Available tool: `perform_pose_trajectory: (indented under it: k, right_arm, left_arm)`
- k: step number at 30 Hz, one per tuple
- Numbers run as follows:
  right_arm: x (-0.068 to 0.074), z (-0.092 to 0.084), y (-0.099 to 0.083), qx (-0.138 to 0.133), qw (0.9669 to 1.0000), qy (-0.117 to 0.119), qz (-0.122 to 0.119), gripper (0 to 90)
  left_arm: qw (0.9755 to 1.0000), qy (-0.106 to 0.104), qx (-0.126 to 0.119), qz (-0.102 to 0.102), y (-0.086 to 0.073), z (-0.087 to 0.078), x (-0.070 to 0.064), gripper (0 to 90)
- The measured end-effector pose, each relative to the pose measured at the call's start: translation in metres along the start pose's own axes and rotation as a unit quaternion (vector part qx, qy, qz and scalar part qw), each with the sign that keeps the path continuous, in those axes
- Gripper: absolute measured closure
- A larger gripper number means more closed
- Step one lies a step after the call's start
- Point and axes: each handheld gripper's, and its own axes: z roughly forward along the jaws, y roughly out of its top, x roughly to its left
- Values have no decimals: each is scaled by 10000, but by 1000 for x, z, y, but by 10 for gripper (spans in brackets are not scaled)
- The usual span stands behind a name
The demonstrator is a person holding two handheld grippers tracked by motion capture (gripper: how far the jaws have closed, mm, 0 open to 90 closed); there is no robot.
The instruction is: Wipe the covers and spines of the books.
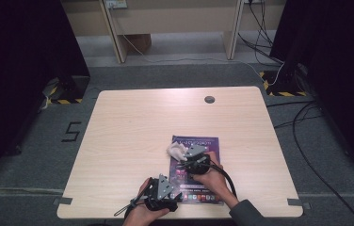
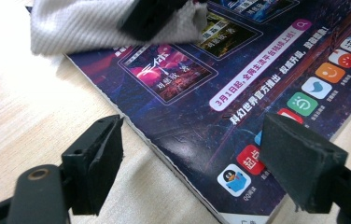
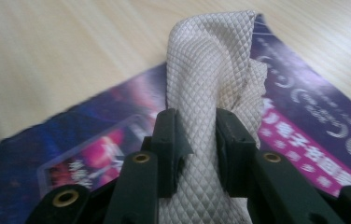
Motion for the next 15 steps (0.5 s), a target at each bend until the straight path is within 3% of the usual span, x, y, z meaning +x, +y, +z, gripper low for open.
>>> perform_pose_trajectory:
  k: [5, 8, 15]
  right_arm:
    - [9, -1, 0, 1, 9997, 176, -158, 715]
    - [4, -3, -1, 43, 9998, 215, -6, 725]
    - [-31, -14, -15, 78, 9993, -276, 242, 725]
  left_arm:
    - [10000, -5, 2, 15, 0, 0, 0, 223]
    - [10000, 6, -4, 24, 0, 0, -1, 223]
    - [10000, -12, -12, 9, 0, 0, 0, 223]
